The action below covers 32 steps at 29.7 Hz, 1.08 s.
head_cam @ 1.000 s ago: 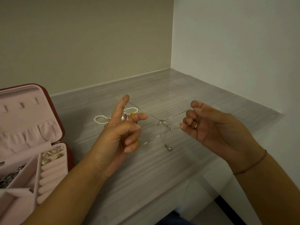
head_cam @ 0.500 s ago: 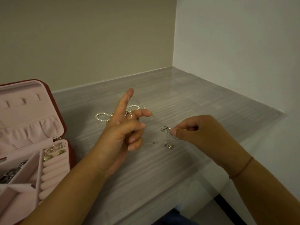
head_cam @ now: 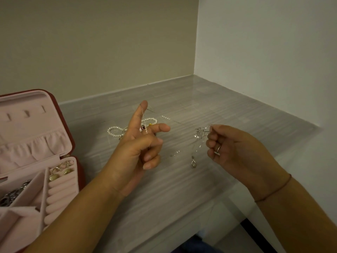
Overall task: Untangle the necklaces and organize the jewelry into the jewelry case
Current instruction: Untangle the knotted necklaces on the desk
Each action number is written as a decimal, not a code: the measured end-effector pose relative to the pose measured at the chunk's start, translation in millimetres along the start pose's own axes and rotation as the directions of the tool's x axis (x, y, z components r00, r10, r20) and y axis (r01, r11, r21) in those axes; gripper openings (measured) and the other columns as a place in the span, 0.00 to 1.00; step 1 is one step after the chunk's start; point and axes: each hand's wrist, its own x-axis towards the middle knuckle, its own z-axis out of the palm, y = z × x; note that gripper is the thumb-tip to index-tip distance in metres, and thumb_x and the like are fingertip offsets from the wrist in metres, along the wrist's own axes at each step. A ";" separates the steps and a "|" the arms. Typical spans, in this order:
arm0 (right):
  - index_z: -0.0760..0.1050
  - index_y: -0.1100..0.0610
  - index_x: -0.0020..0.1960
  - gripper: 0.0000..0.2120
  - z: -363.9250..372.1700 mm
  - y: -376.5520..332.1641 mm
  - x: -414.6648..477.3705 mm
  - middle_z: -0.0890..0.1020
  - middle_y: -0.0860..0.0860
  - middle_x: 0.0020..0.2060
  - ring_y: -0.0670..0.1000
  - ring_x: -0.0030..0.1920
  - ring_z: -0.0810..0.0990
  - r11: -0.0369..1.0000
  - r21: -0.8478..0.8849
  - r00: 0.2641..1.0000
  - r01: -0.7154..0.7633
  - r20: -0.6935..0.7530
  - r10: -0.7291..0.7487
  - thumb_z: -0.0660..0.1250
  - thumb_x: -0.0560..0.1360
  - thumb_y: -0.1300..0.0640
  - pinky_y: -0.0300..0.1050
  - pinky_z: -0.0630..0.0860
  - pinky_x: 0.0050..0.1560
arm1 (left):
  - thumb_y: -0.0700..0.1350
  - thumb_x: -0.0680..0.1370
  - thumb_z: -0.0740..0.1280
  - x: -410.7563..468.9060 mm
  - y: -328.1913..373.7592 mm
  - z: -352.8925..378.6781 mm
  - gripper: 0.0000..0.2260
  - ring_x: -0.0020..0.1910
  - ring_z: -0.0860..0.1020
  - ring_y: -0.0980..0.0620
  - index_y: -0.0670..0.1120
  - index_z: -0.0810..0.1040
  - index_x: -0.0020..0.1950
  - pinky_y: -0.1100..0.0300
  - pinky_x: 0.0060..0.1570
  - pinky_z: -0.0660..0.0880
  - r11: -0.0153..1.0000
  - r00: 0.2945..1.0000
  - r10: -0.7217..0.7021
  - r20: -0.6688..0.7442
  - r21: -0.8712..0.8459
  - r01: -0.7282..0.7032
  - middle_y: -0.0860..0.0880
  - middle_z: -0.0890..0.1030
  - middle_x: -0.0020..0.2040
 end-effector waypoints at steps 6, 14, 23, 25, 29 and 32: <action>0.75 0.55 0.33 0.05 -3.0 -0.3 3.6 0.71 0.48 0.32 0.46 0.30 0.70 0.964 0.224 0.986 -0.142 0.121 0.117 0.62 0.65 0.56 0.40 0.66 0.40 | 0.33 0.66 0.62 1.3 -1.5 -0.4 0.40 0.24 0.61 0.57 0.66 0.63 0.71 0.67 0.18 0.62 1.000 0.999 0.011 -0.051 0.019 -0.010 0.46 0.80 0.49; 0.71 0.55 0.31 0.07 -8.1 -4.8 3.0 0.73 0.50 0.34 0.48 0.33 0.72 0.945 0.219 0.955 -0.241 0.226 0.191 0.57 0.65 0.55 0.41 0.68 0.39 | 0.29 0.74 0.59 3.6 -6.7 -1.8 0.37 0.24 0.62 0.56 0.63 0.60 0.74 0.64 0.20 0.62 0.982 0.966 0.047 -0.255 0.187 0.002 0.48 0.80 0.48; 0.69 0.53 0.29 0.06 -18.0 -4.9 2.0 0.83 0.53 0.54 0.51 0.54 0.78 0.988 0.063 0.987 -0.141 0.090 0.135 0.57 0.64 0.54 0.45 0.66 0.49 | 0.29 0.74 0.59 5.7 -5.5 -4.0 0.36 0.23 0.61 0.57 0.61 0.60 0.74 0.67 0.19 0.59 0.984 0.931 0.114 -0.347 0.169 -0.057 0.52 0.81 0.40; 0.69 0.53 0.30 0.04 -22.7 -3.9 4.2 0.83 0.55 0.54 0.53 0.57 0.79 0.983 0.103 0.988 -0.150 0.055 0.145 0.59 0.62 0.55 0.46 0.67 0.53 | 0.29 0.74 0.59 6.6 -3.7 -6.3 0.36 0.23 0.61 0.58 0.60 0.59 0.74 0.67 0.18 0.59 0.984 0.924 0.136 -0.358 0.160 -0.083 0.51 0.80 0.40; 0.71 0.56 0.27 0.04 -30.3 -2.5 10.6 0.81 0.54 0.38 0.54 0.44 0.84 0.936 0.304 0.983 -0.180 0.101 0.156 0.64 0.52 0.58 0.50 0.75 0.55 | 0.30 0.75 0.59 7.6 0.0 -11.4 0.35 0.23 0.61 0.57 0.60 0.58 0.75 0.66 0.19 0.59 0.981 0.911 0.169 -0.375 0.152 -0.120 0.51 0.80 0.40; 0.71 0.58 0.28 0.07 -34.2 -2.1 12.9 0.75 0.52 0.30 0.52 0.31 0.79 0.906 0.388 0.983 -0.171 0.130 0.130 0.66 0.51 0.61 0.52 0.80 0.45 | 0.30 0.75 0.59 7.5 -0.6 -11.9 0.35 0.23 0.61 0.57 0.59 0.59 0.75 0.66 0.19 0.58 0.981 0.907 0.168 -0.385 0.153 -0.117 0.51 0.79 0.40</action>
